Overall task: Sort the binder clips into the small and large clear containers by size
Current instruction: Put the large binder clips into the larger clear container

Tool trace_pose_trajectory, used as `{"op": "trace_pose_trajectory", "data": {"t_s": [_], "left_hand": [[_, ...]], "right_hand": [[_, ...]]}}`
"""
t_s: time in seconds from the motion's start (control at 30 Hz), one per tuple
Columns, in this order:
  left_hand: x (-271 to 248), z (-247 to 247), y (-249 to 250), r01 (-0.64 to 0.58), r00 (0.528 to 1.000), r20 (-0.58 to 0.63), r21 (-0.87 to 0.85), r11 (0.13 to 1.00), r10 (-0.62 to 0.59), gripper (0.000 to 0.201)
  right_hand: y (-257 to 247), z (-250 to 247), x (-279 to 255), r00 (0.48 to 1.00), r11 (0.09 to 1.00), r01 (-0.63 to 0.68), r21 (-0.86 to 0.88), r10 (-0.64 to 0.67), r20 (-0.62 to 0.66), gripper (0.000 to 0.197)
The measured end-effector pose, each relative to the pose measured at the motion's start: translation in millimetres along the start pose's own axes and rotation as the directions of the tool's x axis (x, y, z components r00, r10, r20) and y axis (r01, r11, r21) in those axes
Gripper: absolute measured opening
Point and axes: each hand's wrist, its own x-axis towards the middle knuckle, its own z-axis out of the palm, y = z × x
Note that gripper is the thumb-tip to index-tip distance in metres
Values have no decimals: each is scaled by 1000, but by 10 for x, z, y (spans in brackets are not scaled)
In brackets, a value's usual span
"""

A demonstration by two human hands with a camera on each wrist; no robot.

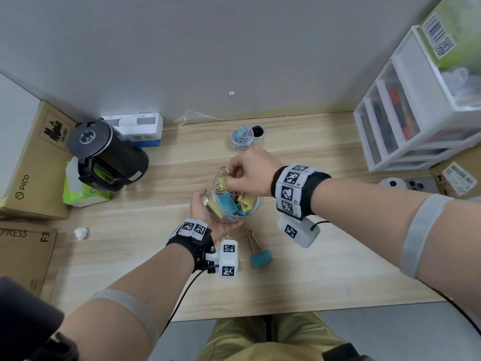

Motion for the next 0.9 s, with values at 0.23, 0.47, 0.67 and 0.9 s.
{"op": "trace_pose_trajectory", "data": {"t_s": [0.23, 0.47, 0.67, 0.9], "left_hand": [[0, -10, 40, 12, 999, 32, 48, 999, -14, 65], [-4, -17, 40, 69, 994, 73, 102, 992, -77, 67], [-13, -48, 45, 71, 993, 88, 73, 995, -78, 63], [12, -286, 108, 44, 998, 33, 46, 998, -46, 69]], "right_hand": [[24, 131, -43, 859, 793, 509, -336, -492, 140, 18], [142, 284, -5, 727, 666, 686, -292, -644, 240, 31], [244, 300, -51, 855, 782, 513, -353, -431, 288, 34], [397, 299, -12, 912, 920, 322, -221, -364, -187, 22]]}}
